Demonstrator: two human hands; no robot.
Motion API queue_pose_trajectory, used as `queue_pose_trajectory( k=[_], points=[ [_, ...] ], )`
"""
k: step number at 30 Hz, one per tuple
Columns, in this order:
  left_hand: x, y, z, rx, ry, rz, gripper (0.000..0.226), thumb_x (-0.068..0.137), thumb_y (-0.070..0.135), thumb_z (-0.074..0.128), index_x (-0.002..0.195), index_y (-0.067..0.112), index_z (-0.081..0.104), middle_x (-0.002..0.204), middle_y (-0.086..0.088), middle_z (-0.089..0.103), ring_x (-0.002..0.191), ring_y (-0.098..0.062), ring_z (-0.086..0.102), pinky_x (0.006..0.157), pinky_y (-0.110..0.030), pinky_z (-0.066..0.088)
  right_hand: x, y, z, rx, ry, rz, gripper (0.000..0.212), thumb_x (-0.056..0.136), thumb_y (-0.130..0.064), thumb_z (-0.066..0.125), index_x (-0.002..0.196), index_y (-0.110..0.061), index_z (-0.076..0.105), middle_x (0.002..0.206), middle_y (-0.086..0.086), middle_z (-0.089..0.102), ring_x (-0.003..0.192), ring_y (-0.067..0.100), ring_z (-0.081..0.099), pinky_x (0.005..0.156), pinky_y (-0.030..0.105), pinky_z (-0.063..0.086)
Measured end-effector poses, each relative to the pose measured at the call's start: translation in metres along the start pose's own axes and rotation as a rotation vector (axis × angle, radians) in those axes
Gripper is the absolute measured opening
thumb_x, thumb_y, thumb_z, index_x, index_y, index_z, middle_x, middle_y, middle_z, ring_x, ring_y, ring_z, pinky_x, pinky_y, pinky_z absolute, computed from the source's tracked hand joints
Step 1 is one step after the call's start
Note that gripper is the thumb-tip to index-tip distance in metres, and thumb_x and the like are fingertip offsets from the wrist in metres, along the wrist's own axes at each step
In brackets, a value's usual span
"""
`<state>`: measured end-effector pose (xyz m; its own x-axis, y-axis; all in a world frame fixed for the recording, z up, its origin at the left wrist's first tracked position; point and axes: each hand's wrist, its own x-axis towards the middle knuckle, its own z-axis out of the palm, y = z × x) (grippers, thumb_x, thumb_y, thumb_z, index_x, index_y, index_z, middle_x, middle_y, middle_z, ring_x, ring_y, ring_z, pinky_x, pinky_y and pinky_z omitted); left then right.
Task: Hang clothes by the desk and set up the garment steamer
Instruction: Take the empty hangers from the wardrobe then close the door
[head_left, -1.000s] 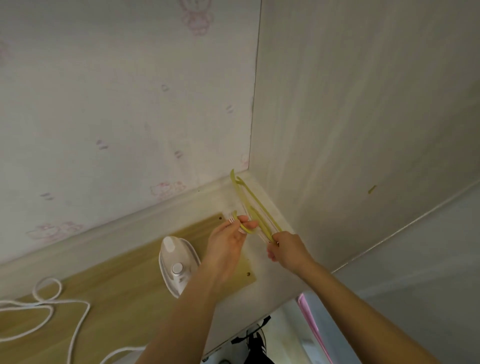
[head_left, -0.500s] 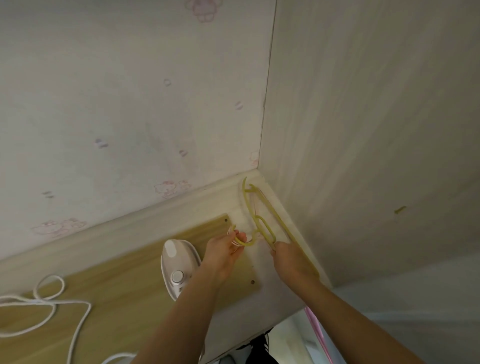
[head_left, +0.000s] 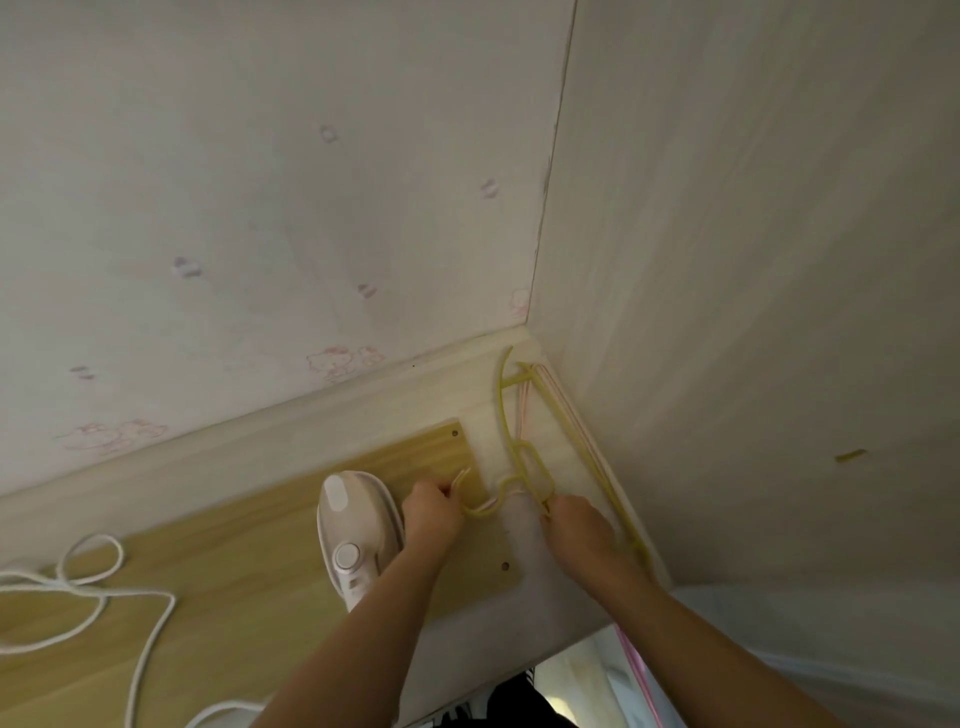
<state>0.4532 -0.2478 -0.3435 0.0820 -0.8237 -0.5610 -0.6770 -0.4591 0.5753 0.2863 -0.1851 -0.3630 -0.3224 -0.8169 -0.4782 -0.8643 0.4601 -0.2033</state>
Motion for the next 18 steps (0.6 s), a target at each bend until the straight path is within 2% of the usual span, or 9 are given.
queue_pose_trajectory(
  k=[3,8,11,15,18],
  points=[
    [0.005,-0.003,0.005,0.055,0.012,0.025,0.024,0.096,0.021,0.05,0.1,0.01,0.071,0.094,-0.011,0.071,0.078,-0.02,0.057,0.066,-0.026,0.039,0.003,0.001,0.001,0.004,0.006,-0.03,0.023,0.097,-0.019,0.042,0.104,-0.011,0.063,0.107,0.008,0.064,0.097,0.026,0.063,0.069,0.03,0.044],
    [0.01,-0.002,0.013,0.063,0.049,0.071,0.021,0.092,0.012,0.054,0.098,0.01,0.074,0.093,-0.012,0.071,0.087,-0.027,0.063,0.072,-0.029,0.049,0.008,0.01,-0.003,-0.003,0.037,-0.075,0.021,0.097,-0.021,0.044,0.104,-0.009,0.059,0.108,0.01,0.061,0.099,0.027,0.06,0.075,0.034,0.047],
    [0.011,0.0,0.016,0.055,0.051,0.07,0.019,0.091,0.012,0.055,0.095,0.01,0.074,0.089,-0.01,0.071,0.083,-0.024,0.063,0.068,-0.027,0.046,0.009,0.013,-0.004,-0.019,0.043,-0.087,0.022,0.096,-0.025,0.046,0.105,-0.009,0.059,0.108,0.011,0.06,0.1,0.028,0.06,0.075,0.034,0.047],
    [0.012,0.0,0.018,0.042,0.063,0.064,0.017,0.09,0.011,0.057,0.092,0.011,0.074,0.087,-0.01,0.07,0.08,-0.024,0.062,0.068,-0.029,0.048,0.002,0.011,0.0,-0.113,0.064,-0.096,0.024,0.097,-0.012,0.038,0.111,-0.008,0.057,0.111,0.01,0.058,0.101,0.029,0.059,0.076,0.035,0.048],
    [0.013,-0.001,0.02,0.042,0.07,0.049,0.016,0.09,0.012,0.056,0.093,0.01,0.072,0.088,-0.012,0.069,0.077,-0.023,0.058,0.064,-0.028,0.043,-0.005,0.013,0.002,-0.135,0.074,-0.105,0.027,0.096,-0.006,0.034,0.111,-0.007,0.057,0.113,0.01,0.057,0.102,0.029,0.058,0.077,0.034,0.046]
  ],
)
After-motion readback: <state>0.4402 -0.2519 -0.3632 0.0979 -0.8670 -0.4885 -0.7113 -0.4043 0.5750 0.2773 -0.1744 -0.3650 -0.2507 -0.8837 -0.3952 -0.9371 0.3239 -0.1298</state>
